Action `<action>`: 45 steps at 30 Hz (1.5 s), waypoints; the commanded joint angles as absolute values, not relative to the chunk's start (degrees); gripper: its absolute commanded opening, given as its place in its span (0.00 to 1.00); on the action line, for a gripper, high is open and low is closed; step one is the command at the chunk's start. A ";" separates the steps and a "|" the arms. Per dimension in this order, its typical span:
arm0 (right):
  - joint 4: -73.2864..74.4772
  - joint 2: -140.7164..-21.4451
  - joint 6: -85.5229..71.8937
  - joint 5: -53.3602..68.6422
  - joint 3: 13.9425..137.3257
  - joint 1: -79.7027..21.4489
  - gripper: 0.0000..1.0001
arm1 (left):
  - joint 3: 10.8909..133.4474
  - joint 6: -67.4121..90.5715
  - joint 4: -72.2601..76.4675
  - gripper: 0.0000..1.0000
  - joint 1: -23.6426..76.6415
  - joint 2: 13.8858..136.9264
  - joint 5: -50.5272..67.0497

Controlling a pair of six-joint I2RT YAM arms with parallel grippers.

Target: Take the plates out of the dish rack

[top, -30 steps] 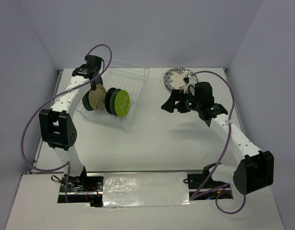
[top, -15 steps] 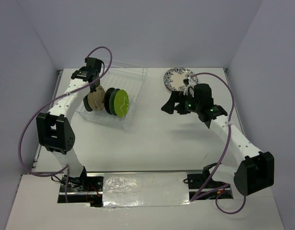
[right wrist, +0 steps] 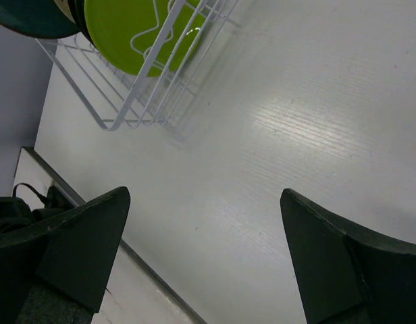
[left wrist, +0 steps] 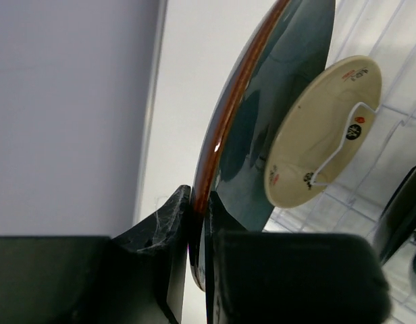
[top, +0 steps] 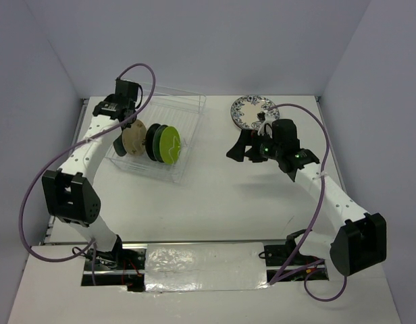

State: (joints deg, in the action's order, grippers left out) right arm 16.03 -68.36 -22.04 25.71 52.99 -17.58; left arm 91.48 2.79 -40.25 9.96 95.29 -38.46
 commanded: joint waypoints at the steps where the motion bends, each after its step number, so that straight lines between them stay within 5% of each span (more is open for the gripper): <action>1: 13.80 -67.41 -22.59 25.49 52.73 -18.63 1.00 | 92.90 -2.80 -30.33 0.00 9.49 89.39 -49.38; 17: 12.32 -65.04 -23.90 25.57 53.00 -19.07 1.00 | 100.63 3.05 -34.44 0.00 11.86 76.12 -49.85; 25: -11.84 -60.56 -32.51 40.69 47.90 -21.61 1.00 | 83.89 22.83 -26.83 0.00 11.95 57.95 2.56; 32: -14.33 -60.03 -35.33 30.35 48.16 -25.23 1.00 | 64.71 43.03 -1.29 0.00 11.87 51.68 30.36; 37: -11.87 -61.08 -33.32 24.97 47.55 -25.31 0.99 | 55.30 52.02 14.58 0.00 11.95 50.45 38.23; 39: -12.39 -61.08 -33.05 26.00 46.94 -25.31 0.96 | 53.71 54.05 18.09 0.00 11.87 50.54 39.90; 42: -16.51 -61.61 -34.27 30.39 45.09 -25.22 0.65 | 52.48 54.41 20.29 0.00 11.95 50.71 41.31; 45: -16.87 -62.31 -34.63 31.46 44.91 -25.31 0.53 | 51.95 53.62 19.95 0.00 11.87 50.80 40.70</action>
